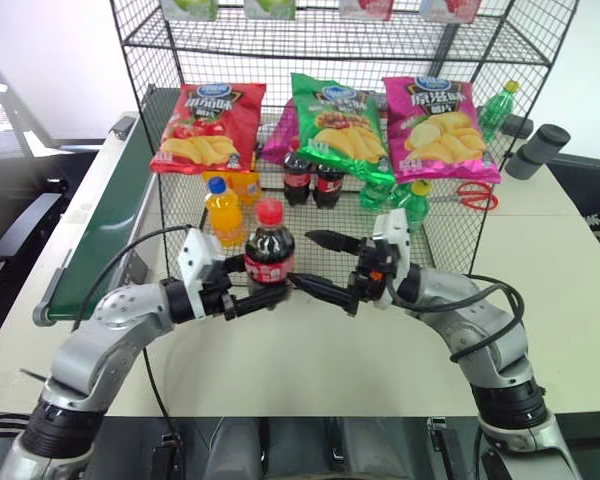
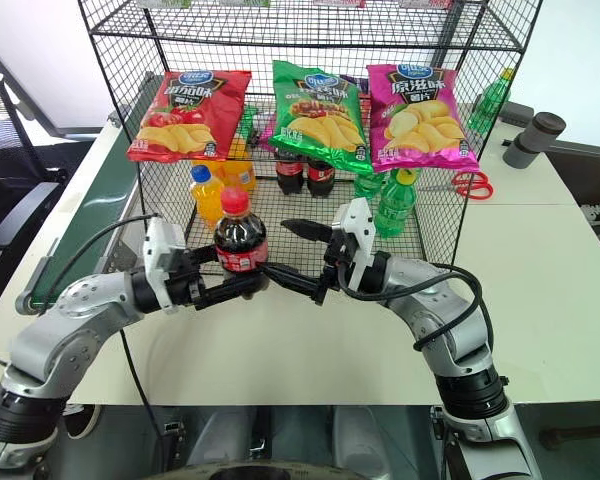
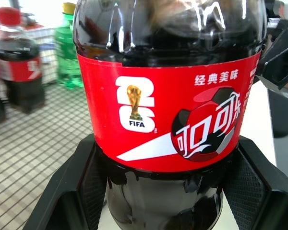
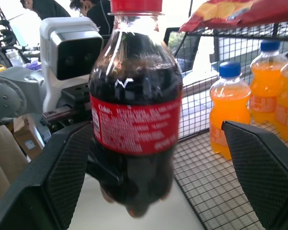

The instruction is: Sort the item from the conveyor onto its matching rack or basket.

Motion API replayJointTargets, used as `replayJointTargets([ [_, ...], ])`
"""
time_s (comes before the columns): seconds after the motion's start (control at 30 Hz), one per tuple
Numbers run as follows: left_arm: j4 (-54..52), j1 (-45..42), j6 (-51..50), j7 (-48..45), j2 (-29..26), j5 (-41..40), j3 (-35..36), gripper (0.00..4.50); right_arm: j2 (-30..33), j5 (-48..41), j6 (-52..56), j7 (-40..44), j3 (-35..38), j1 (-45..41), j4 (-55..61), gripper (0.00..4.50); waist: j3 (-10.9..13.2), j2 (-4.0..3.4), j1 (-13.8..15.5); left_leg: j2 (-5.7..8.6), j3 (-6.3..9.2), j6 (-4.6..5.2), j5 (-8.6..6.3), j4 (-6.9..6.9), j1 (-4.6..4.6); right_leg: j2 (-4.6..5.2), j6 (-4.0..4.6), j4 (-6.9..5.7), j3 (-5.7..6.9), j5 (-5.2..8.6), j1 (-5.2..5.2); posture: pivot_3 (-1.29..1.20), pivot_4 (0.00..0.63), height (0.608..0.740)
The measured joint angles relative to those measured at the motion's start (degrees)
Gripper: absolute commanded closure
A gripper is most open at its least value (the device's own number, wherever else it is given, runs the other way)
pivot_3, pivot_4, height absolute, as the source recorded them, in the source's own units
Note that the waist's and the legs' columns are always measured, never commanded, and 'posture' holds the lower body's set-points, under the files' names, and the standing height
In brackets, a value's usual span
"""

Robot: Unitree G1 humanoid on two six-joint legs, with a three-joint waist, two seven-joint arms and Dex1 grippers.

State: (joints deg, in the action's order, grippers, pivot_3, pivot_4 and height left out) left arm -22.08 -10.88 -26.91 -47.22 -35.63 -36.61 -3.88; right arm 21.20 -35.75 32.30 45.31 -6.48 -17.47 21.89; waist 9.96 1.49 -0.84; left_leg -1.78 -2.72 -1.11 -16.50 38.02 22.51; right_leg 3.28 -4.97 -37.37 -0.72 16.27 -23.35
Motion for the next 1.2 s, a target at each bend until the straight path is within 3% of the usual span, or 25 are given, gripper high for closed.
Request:
replayJointTargets([
  [0.57,1.13,-2.50,0.86,-4.04,2.72,4.94,-2.53,1.68,-2.24,-3.94,4.55,-1.60,-0.71,0.26,0.47,0.00,0.00,0.00,0.06,-0.04,0.02,0.00,0.00,0.03,0.00,-0.15,-0.01,-0.06,-0.01,0.00,-0.01,0.00,0.150,0.740],
  [0.73,1.05,-2.59,0.87,-4.41,3.21,5.05,-2.63,1.68,-2.26,-4.07,5.21,-1.78,-0.16,-0.06,0.34,1.51,0.00,0.00,0.02,-0.04,0.02,0.00,0.00,0.03,-0.01,-0.15,-0.01,-0.07,-0.01,0.00,-0.01,0.00,0.150,0.740],
  [0.93,1.06,-3.02,0.59,-4.51,3.43,5.23,-2.55,1.68,-2.30,-3.94,5.26,-1.80,0.02,-0.42,0.34,1.52,0.00,0.00,0.04,-0.05,0.03,0.00,0.00,0.03,-0.01,-0.17,-0.01,-0.08,-0.01,0.00,-0.01,0.00,0.150,0.740],
  [0.97,1.06,-3.07,0.02,-4.49,3.57,5.01,-2.44,0.63,-2.32,-3.91,5.26,-1.90,0.01,-0.42,0.34,1.52,0.00,0.00,0.04,-0.05,0.03,0.00,0.00,0.03,-0.01,-0.17,-0.01,-0.08,-0.01,0.00,-0.01,0.00,0.150,0.740],
  [1.0,1.05,-3.20,-0.44,-4.45,3.78,4.63,-2.36,0.16,-2.42,-3.84,5.28,-2.14,-0.10,-0.42,0.32,1.52,0.00,0.00,0.04,-0.05,0.04,0.00,0.00,0.03,-0.01,-0.17,-0.01,-0.08,-0.01,0.00,-0.01,0.00,0.150,0.740],
  [1.2,-0.15,-4.03,-0.35,-3.47,3.93,5.38,-2.32,0.05,-3.23,-1.99,4.22,-3.28,-1.52,-0.43,-0.18,1.52,0.00,0.00,0.01,-0.05,0.04,0.00,0.00,0.03,-0.01,-0.22,-0.01,-0.09,-0.03,0.00,-0.01,0.00,0.150,0.740],
])
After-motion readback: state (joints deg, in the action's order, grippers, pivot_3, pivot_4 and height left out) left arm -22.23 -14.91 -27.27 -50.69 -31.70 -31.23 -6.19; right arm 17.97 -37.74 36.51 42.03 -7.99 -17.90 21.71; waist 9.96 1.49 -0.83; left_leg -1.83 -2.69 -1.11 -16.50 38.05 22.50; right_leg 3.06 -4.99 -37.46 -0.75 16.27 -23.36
